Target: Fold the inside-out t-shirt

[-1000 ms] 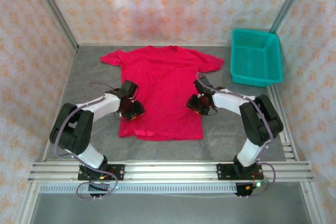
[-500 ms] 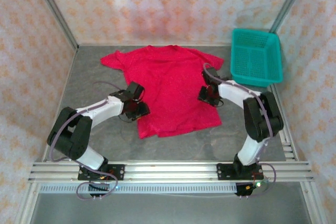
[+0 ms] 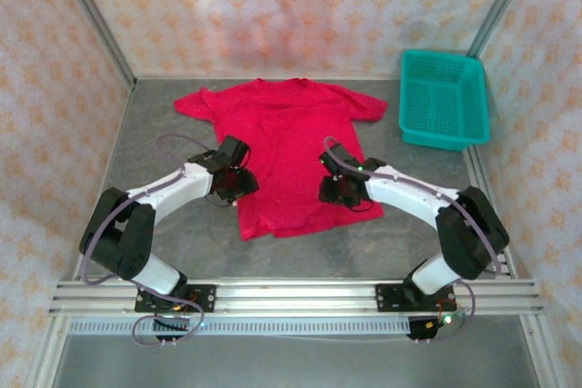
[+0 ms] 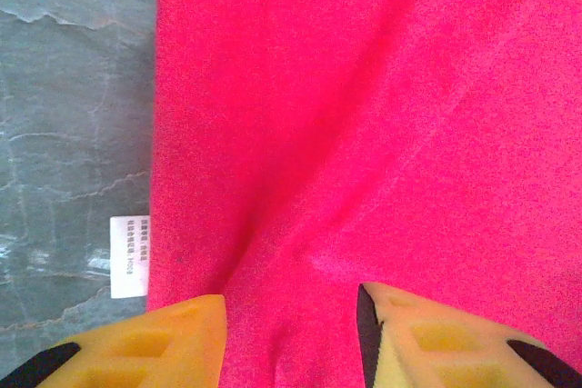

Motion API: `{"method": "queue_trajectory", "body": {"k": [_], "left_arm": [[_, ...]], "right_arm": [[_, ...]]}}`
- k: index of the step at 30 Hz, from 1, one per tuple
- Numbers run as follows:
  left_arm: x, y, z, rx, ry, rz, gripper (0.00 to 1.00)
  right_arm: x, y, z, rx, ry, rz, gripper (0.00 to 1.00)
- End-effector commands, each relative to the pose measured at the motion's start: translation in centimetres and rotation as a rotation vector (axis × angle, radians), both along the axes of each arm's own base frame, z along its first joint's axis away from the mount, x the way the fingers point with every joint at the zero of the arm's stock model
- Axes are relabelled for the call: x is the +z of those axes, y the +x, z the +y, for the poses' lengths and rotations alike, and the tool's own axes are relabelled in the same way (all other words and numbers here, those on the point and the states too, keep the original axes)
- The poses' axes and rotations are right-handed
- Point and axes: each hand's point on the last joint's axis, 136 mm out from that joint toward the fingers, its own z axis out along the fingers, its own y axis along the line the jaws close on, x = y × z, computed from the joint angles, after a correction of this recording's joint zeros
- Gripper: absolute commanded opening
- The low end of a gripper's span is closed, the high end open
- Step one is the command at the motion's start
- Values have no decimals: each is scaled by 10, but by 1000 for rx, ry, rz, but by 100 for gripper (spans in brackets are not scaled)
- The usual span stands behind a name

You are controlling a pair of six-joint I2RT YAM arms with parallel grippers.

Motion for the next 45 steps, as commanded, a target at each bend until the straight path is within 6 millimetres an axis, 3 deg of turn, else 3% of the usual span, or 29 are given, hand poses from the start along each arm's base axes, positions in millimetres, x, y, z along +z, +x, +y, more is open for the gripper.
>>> {"method": "queue_trajectory", "body": {"k": [1,8,11,15,19,26,28,30,38,40,43,45], "left_arm": [[4,-13,15,6,69,-2,44],[15,-24,23,-55,126,-73,44],[19,-27,22,-80,127,-103,44],[24,-28,16,-119,126,-135,44],[32,-29,0,-212,125,-172,44],[54,-30,-28,-391,128,-251,46],[55,-28,-26,-395,147,-249,46],[55,-28,-25,-394,161,-243,46],[50,-28,-24,-374,162,-219,46],[50,-29,-23,-375,162,-218,46],[51,-29,-23,-375,168,-218,46],[52,-29,-23,-381,167,-222,45]], "right_arm": [[-10,1,7,-8,-35,1,44],[-25,6,21,7,-53,23,40],[-23,8,25,9,-47,20,30],[-17,9,23,9,-54,16,10],[-8,7,22,14,-56,16,0],[7,8,23,24,-31,-14,2],[2,6,27,33,-29,11,30],[-5,5,31,42,-27,35,39],[-25,6,31,55,-86,68,38],[-28,6,31,54,-93,75,32],[-27,6,30,50,-97,72,9],[-23,7,28,45,-101,66,3]]}}
